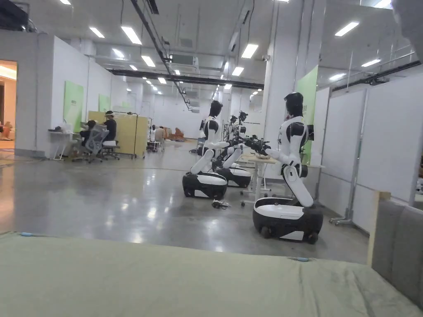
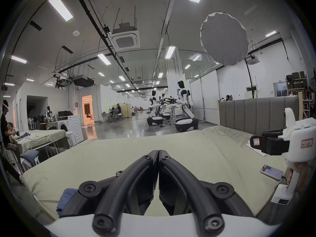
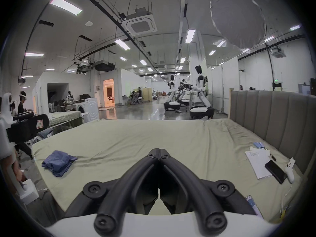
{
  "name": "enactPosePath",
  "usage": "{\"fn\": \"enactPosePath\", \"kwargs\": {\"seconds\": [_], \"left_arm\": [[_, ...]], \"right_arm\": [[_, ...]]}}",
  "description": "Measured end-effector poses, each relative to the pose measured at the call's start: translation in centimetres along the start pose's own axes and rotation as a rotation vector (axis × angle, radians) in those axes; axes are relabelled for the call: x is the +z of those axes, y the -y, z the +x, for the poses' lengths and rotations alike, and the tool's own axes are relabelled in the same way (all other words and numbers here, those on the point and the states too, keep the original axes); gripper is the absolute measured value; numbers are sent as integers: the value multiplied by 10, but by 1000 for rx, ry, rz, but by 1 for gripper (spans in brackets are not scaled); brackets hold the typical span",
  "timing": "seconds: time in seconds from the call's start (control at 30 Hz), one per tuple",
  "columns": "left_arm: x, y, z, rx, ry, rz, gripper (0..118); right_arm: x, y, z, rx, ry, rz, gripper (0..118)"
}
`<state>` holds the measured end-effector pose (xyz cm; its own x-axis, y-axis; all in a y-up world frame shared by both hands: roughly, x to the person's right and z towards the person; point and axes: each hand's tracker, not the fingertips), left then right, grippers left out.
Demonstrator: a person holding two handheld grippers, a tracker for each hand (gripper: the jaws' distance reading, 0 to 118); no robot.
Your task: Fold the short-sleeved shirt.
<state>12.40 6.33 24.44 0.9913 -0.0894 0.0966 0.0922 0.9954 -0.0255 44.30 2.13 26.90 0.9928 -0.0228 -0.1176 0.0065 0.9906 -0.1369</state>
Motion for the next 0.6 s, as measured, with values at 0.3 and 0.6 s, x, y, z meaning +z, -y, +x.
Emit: {"fn": "enactPosePath", "kwargs": {"seconds": [0.3,0.6], "left_arm": [[0,5,1,23,17,-17,3],[0,7,-3,31,0,-6,53]], "right_arm": [[2,-2,-8,30,8,18,0],[3,-5,-5,5,4,49,62]]}}
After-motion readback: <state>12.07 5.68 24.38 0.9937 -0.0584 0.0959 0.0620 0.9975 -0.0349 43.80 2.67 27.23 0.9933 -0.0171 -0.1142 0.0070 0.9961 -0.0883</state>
